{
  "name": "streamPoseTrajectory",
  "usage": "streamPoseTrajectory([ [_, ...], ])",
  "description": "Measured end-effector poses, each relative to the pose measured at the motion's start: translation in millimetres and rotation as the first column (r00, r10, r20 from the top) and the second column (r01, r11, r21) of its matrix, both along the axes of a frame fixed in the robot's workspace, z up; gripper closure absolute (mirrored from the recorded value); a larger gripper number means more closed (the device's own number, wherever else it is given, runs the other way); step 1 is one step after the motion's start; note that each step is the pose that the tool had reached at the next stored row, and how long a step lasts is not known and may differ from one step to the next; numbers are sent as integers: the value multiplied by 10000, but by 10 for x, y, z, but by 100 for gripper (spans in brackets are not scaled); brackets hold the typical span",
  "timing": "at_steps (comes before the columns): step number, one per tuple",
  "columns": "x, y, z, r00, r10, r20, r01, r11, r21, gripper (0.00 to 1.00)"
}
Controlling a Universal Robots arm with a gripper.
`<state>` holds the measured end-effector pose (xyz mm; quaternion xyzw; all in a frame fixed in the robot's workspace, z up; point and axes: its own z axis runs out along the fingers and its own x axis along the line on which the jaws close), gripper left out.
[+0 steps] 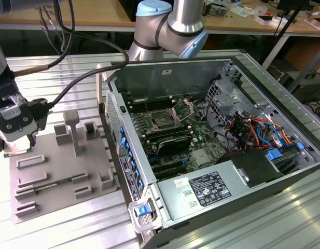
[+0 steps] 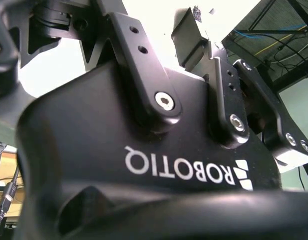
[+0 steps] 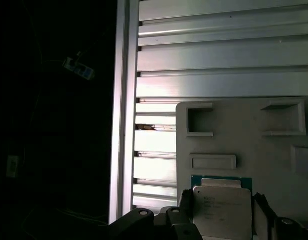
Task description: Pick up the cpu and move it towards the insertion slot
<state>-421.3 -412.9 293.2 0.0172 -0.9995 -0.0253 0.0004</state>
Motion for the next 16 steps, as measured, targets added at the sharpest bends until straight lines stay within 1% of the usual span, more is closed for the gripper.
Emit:
streamPoseTrajectory([
  [16, 0, 0, 41, 10000, 0, -1, 0, 10000, 0, 45],
])
